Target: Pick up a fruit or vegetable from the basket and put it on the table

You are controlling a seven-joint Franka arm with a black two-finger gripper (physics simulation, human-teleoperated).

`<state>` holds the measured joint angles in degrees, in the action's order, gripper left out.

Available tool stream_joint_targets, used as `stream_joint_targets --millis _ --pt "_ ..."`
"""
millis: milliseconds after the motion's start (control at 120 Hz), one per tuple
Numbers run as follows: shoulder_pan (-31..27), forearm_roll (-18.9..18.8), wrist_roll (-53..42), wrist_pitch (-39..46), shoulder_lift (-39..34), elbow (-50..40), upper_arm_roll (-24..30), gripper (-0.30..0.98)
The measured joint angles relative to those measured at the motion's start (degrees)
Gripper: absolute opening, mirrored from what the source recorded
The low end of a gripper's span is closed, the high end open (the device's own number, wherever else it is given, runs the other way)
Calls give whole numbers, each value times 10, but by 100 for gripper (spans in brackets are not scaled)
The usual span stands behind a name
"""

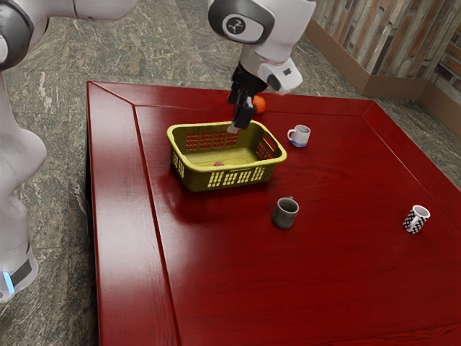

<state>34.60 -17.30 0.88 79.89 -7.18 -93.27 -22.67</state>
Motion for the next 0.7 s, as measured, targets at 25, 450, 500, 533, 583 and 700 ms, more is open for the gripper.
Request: stream_joint_targets --millis 25,450,500,533,583,700 --pt "-1 -1 0 12 0 0 0 69" --pt "-48 61 83 106 -8 -87 -19 69" --pt "-47 67 93 116 -8 -99 -20 69" --pt "-46 69 100 121 -9 -103 -21 69" --pt "-46 71 109 128 -11 -106 -25 69" --pt "-47 72 127 138 -21 -114 -33 69"
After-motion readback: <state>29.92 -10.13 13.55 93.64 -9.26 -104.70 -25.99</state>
